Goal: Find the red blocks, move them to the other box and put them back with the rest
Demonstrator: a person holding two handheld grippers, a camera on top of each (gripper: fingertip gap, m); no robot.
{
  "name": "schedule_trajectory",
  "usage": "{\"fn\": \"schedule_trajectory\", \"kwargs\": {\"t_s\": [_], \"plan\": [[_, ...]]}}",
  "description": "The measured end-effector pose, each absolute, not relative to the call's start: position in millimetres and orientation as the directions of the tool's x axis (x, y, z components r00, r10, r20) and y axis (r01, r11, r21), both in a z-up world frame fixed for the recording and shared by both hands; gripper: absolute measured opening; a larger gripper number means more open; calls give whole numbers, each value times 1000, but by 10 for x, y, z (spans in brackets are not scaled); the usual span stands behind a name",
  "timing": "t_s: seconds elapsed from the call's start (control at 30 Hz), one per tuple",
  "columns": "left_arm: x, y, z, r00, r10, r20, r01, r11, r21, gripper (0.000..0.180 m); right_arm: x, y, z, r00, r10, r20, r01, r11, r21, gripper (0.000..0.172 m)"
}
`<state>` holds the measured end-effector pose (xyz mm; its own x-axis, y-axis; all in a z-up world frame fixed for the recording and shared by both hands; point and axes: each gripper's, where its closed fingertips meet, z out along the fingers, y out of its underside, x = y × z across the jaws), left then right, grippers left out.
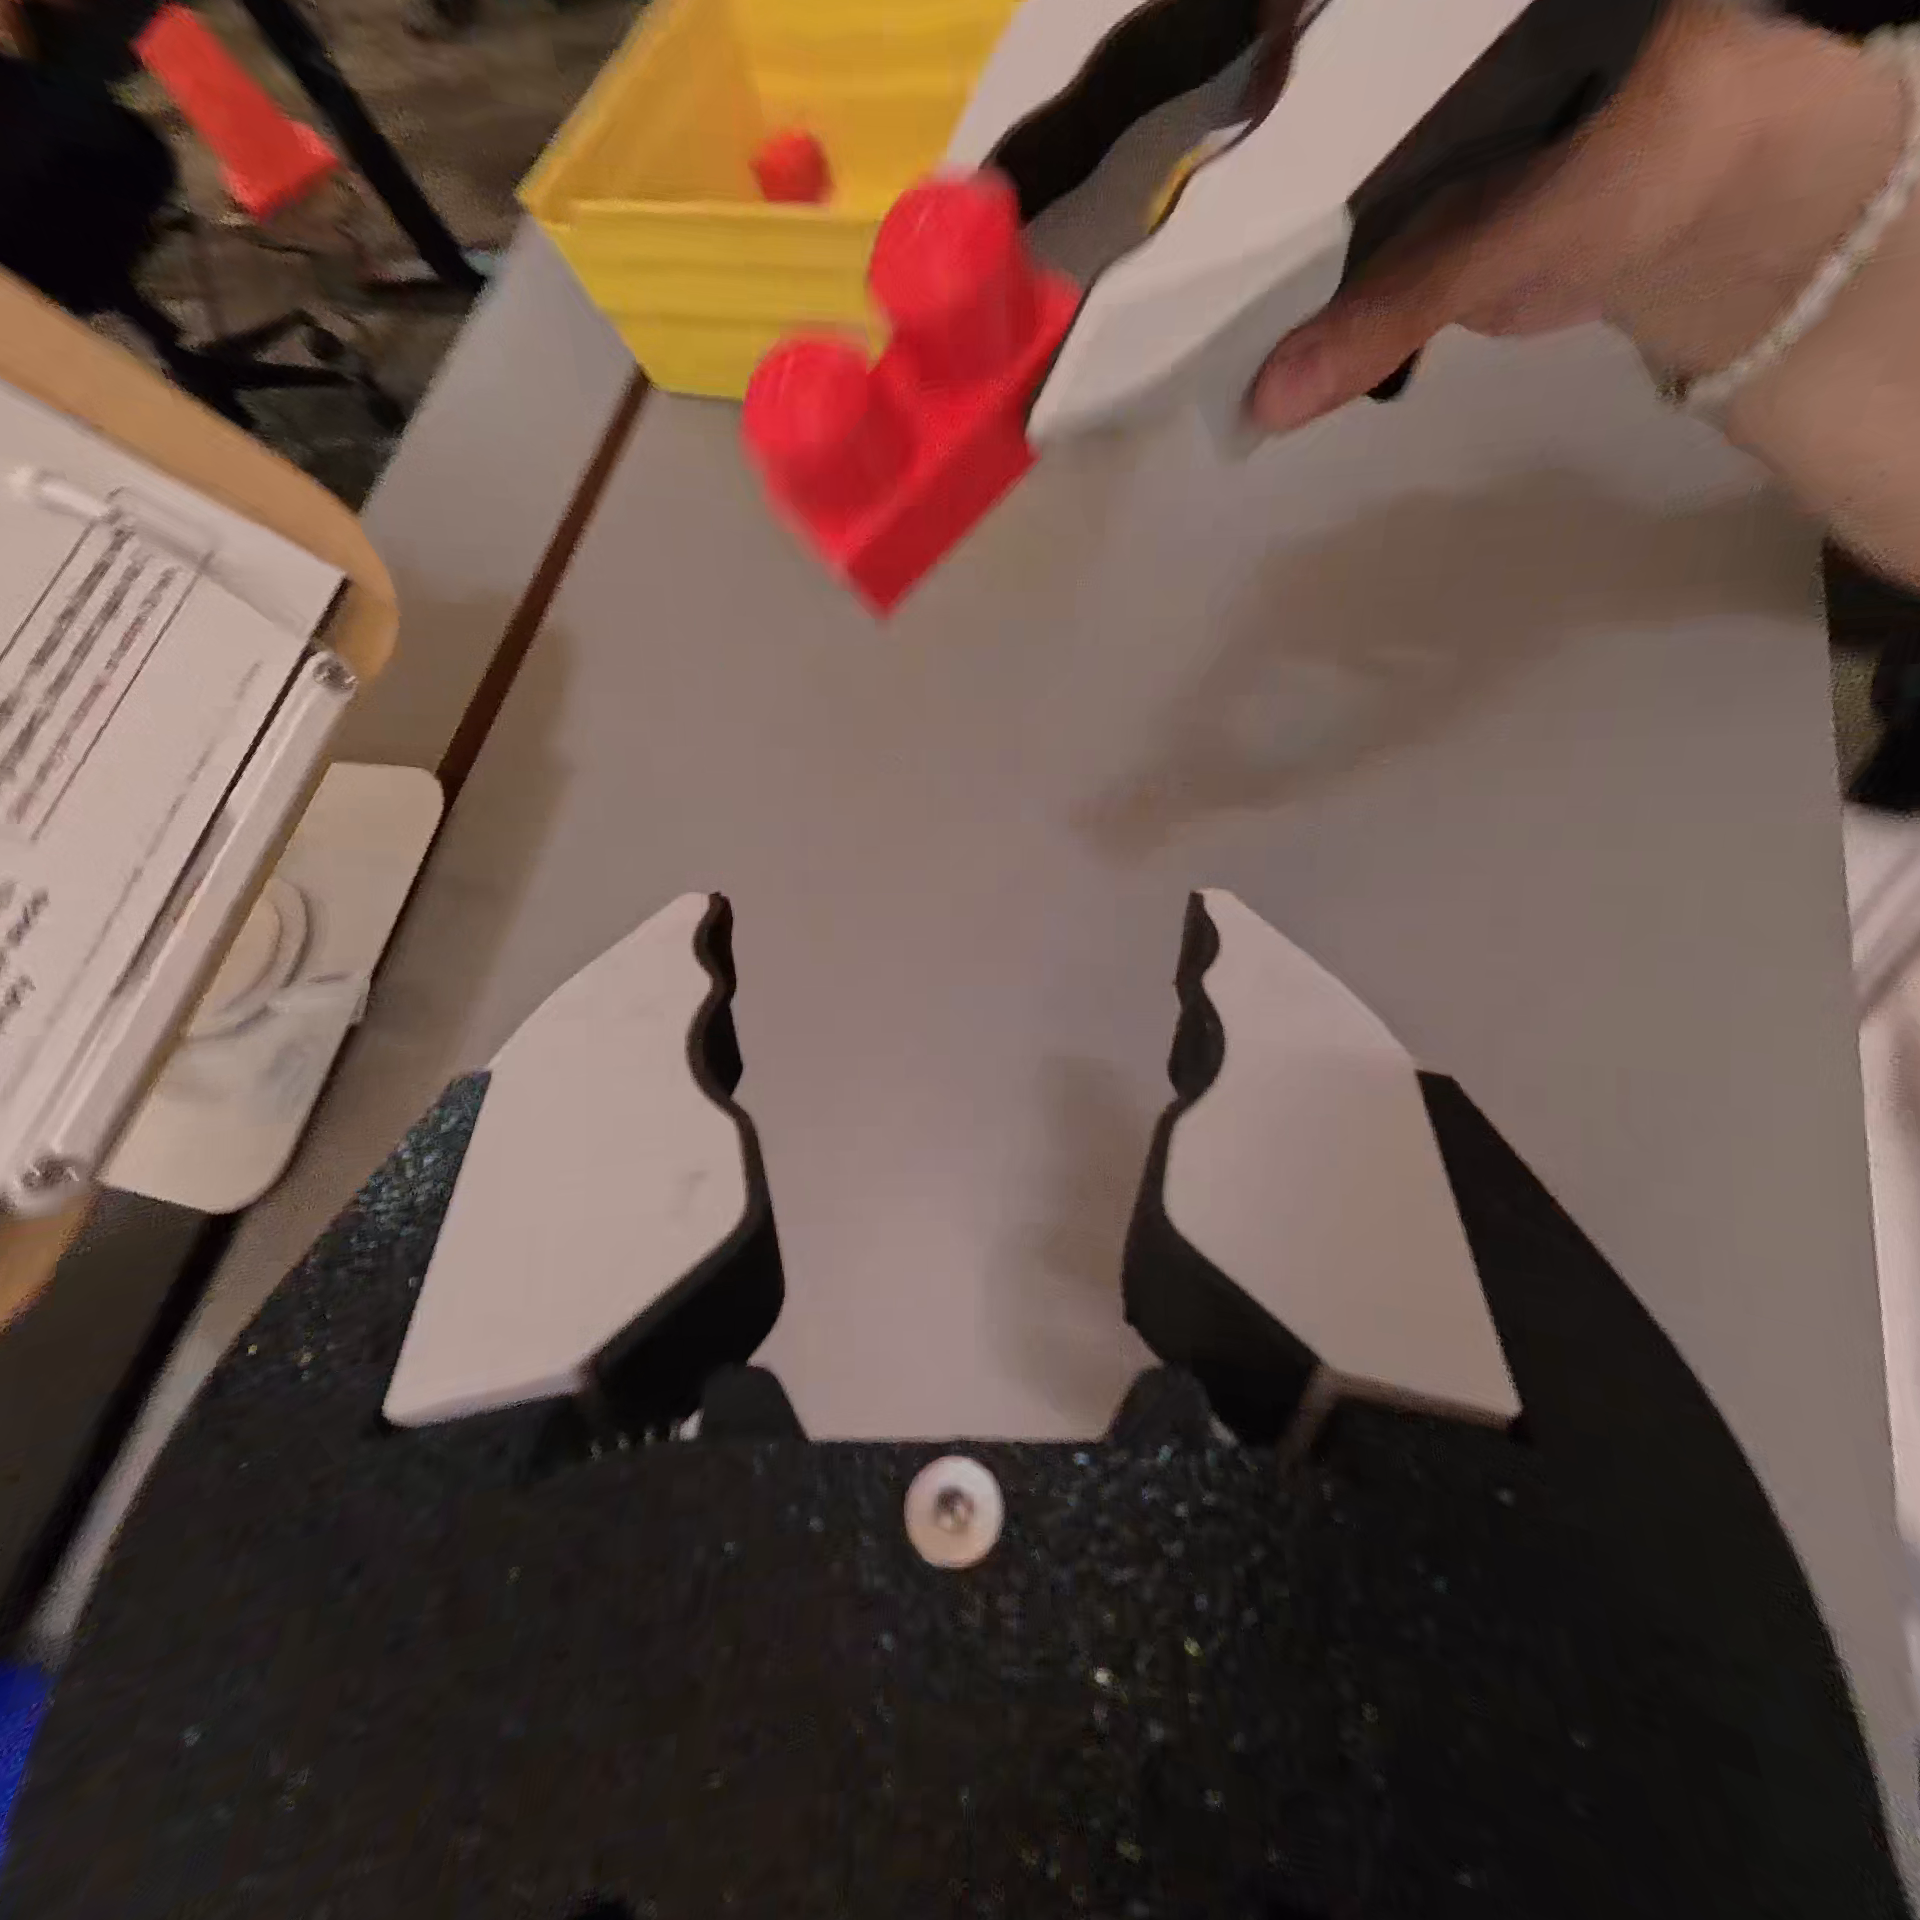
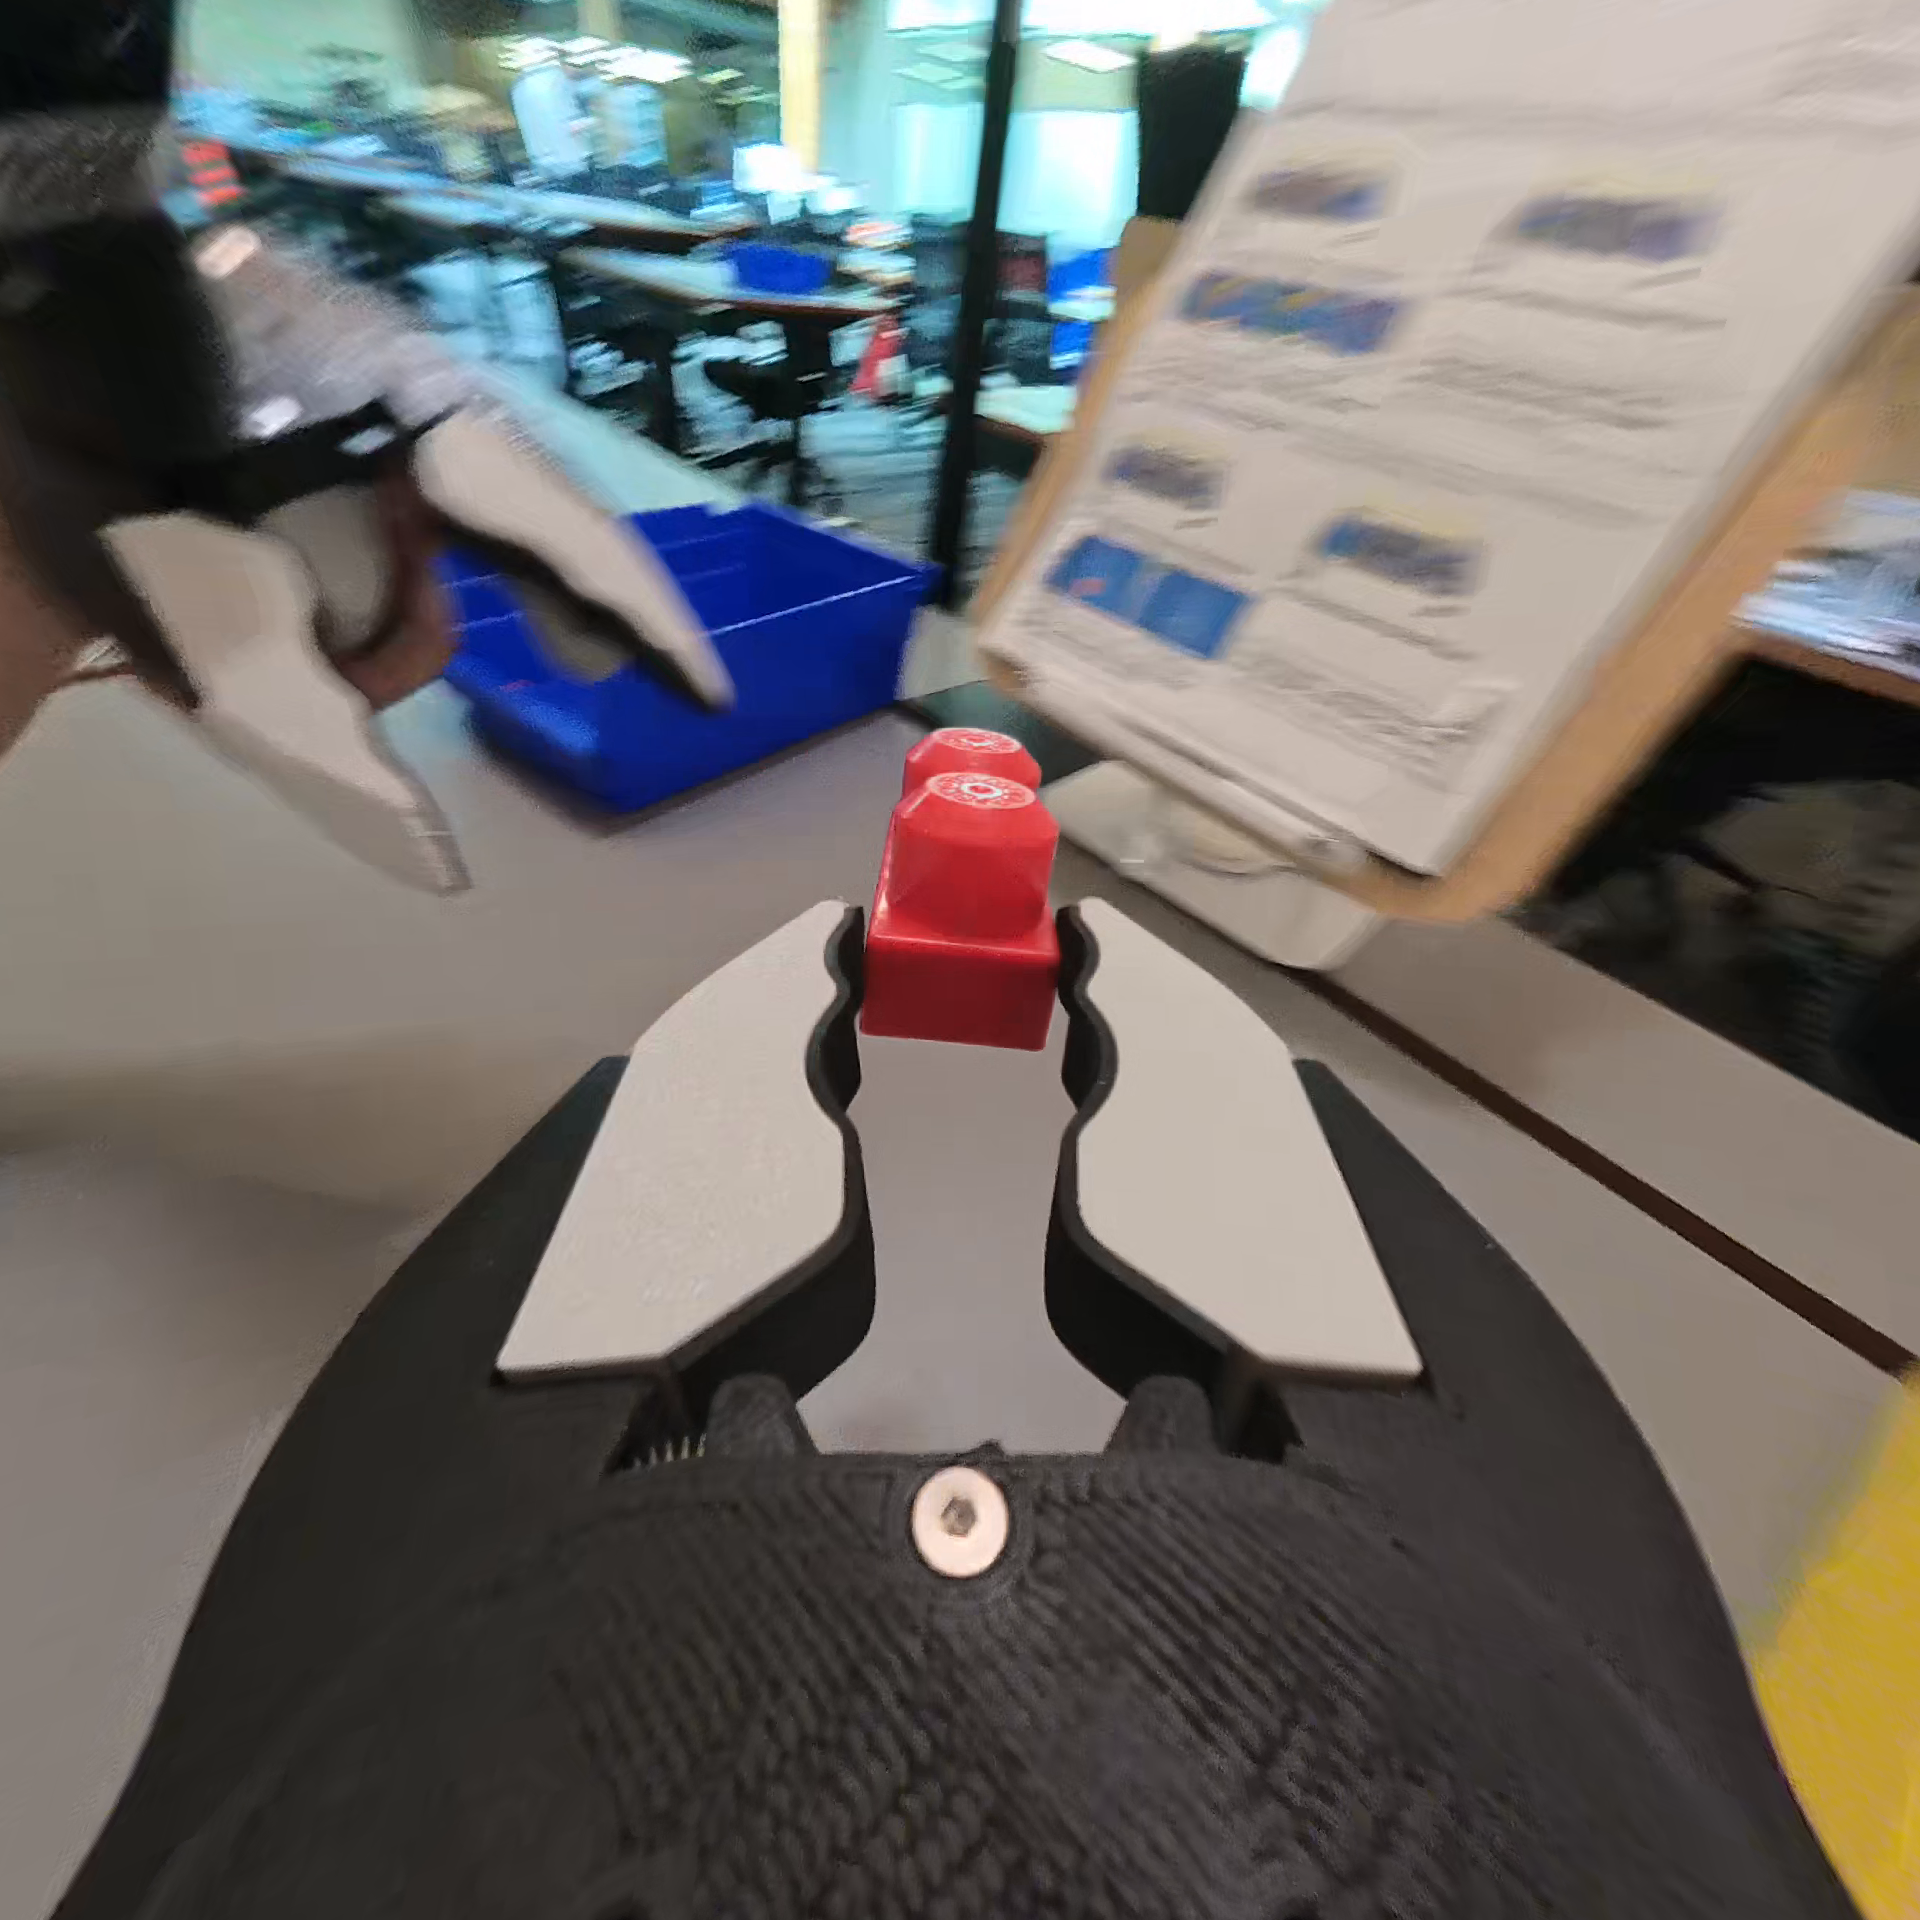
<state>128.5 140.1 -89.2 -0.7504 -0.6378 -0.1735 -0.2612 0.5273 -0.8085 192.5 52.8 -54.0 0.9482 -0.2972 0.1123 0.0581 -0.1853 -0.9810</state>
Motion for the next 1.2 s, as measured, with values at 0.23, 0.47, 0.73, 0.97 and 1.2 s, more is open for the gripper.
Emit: {"fn": "schedule_trajectory", "kwargs": {"t_s": [0.23,0.47,0.73,0.97,1.2], "plan": [[1528,1793,-1297,-478,-863,164,-349,15,-937,73,3359,-1137,-333,641,-766,47,-85,-132,-988,36],[1605,1835,-1466,-427,-860,278,-306,-152,-940,67,4329,-1707,-812,495,-869,0,-237,-136,-962,36],[1605,1786,-1750,-435,-875,211,-359,-46,-932,69,4976,-1328,-1186,527,-850,-8,-268,-157,-951,40],[1602,1742,-1784,-446,-869,213,-368,-39,-929,71,4883,-1309,-1203,550,-833,57,-262,-237,-936,94],[1573,1728,-1736,-448,-878,170,-352,-1,-936,72,4166,-1412,-636,580,-814,-29,-152,-73,-986,84]]}}
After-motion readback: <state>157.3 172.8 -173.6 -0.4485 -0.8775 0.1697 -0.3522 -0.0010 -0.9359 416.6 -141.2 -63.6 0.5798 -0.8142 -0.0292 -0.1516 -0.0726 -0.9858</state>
